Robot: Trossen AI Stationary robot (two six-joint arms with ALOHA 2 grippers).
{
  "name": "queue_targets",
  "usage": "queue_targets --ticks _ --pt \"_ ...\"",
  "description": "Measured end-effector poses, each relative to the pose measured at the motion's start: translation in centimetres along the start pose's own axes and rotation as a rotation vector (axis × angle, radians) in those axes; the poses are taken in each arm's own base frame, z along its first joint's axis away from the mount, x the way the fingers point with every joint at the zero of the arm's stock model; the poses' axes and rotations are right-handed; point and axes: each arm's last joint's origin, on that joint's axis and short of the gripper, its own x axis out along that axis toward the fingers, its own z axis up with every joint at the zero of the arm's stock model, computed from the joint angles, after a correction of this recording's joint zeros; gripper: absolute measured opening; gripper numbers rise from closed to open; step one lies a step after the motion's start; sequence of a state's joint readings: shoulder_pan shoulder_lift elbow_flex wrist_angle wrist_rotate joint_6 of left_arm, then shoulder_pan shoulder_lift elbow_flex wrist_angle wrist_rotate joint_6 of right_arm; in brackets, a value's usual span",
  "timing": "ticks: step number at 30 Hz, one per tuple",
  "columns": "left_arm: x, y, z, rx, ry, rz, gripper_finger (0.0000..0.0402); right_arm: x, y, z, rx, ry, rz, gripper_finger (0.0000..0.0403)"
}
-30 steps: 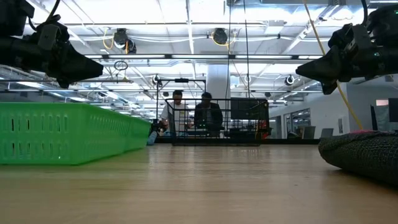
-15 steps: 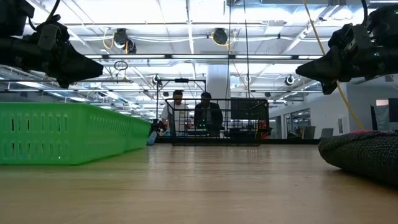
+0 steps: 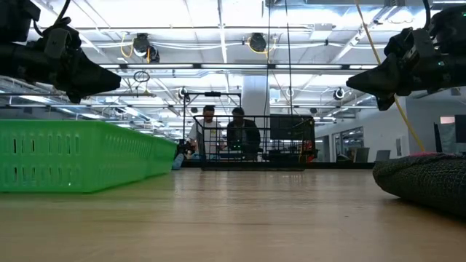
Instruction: Pick & Place Medicine items
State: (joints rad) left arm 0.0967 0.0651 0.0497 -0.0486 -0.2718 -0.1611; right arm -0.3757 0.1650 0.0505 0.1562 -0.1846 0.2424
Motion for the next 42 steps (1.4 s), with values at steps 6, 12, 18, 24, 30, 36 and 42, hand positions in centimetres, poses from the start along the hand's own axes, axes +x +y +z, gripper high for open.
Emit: queue_targets --ticks 6,12,18,24,30,36,42 --pt "0.00 0.00 -0.01 0.000 0.000 0.000 0.0145 0.00 0.00 -0.01 0.000 0.001 0.000 0.0020" --pt "0.00 0.00 -0.01 0.000 0.000 0.000 0.0145 0.00 0.00 0.00 0.000 0.000 0.000 0.0020" --pt "0.00 0.00 -0.01 0.000 0.001 0.000 0.0145 0.00 0.00 0.00 0.000 0.000 0.000 0.0020" --pt "0.00 0.00 -0.01 0.000 0.000 0.000 0.0145 0.00 0.00 0.00 0.000 0.000 0.000 0.0020" --pt "0.00 0.00 -0.01 0.000 0.000 0.000 0.0145 0.00 0.00 0.00 0.000 0.000 0.000 0.0020" --pt "0.00 0.00 -0.01 0.000 0.000 0.000 0.0145 0.00 0.00 0.00 0.000 0.000 0.000 0.0020" --pt "-0.01 -0.06 0.62 -0.027 -0.068 -0.001 0.0145 0.00 0.00 0.00 0.000 0.000 0.000 0.0020"
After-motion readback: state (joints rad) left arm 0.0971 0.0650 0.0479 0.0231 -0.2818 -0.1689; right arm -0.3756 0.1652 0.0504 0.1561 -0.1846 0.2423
